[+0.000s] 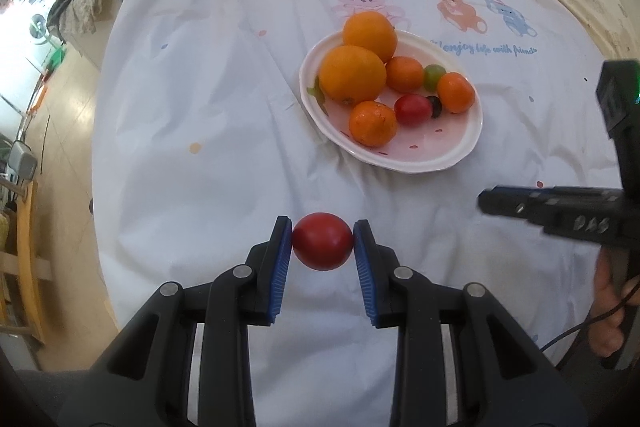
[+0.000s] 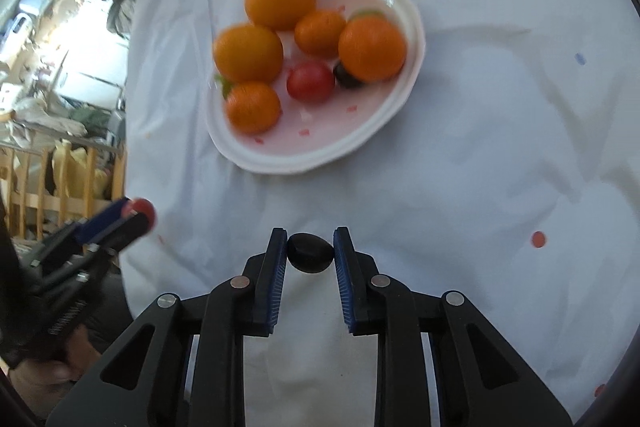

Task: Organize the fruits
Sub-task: 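Carry tomato and plum onto the plate and open both grippers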

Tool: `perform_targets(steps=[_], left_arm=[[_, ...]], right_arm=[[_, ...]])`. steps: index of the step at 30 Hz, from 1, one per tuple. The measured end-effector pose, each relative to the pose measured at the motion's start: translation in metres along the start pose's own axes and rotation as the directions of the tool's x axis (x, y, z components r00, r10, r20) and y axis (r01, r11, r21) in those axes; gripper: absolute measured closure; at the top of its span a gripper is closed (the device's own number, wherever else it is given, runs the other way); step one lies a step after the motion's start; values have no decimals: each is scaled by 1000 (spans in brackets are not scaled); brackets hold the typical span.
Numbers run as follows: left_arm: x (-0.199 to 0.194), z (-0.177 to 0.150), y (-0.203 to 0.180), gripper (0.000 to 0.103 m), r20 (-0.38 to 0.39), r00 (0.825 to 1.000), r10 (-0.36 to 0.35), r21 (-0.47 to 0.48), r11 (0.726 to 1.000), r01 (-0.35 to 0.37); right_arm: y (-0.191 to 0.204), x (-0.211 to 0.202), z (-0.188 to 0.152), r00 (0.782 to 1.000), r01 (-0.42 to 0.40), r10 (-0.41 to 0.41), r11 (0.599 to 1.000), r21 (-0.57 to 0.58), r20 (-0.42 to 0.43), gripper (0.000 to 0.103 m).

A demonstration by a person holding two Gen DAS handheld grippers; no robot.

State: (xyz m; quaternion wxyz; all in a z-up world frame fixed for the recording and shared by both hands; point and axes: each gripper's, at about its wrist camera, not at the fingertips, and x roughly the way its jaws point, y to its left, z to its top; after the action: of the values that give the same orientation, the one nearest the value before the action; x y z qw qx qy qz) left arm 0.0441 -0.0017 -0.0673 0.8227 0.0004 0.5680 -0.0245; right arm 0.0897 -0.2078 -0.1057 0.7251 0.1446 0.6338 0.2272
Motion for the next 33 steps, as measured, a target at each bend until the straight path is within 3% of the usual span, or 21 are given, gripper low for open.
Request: perform_targets(steps=[8, 15, 18, 24, 33], left_arm=[[-8, 10, -18, 76, 1, 998, -60, 18, 998, 60], [-3, 47, -29, 76, 12, 997, -72, 42, 997, 71], [6, 63, -34, 76, -16, 992, -121, 47, 991, 122], [20, 91, -51, 75, 16, 993, -115, 102, 988, 113], [62, 100, -48, 75, -45, 986, -159, 30, 987, 160]], right_arm=[[-10, -45, 27, 984, -70, 60, 996, 52, 169, 78], [-26, -61, 46, 965, -102, 76, 991, 91, 251, 78], [-30, -57, 58, 963, -113, 81, 987, 112, 256, 78], [-35, -49, 82, 969, -107, 80, 989, 105, 235, 78], [-40, -22, 106, 977, -124, 105, 988, 96, 185, 78]])
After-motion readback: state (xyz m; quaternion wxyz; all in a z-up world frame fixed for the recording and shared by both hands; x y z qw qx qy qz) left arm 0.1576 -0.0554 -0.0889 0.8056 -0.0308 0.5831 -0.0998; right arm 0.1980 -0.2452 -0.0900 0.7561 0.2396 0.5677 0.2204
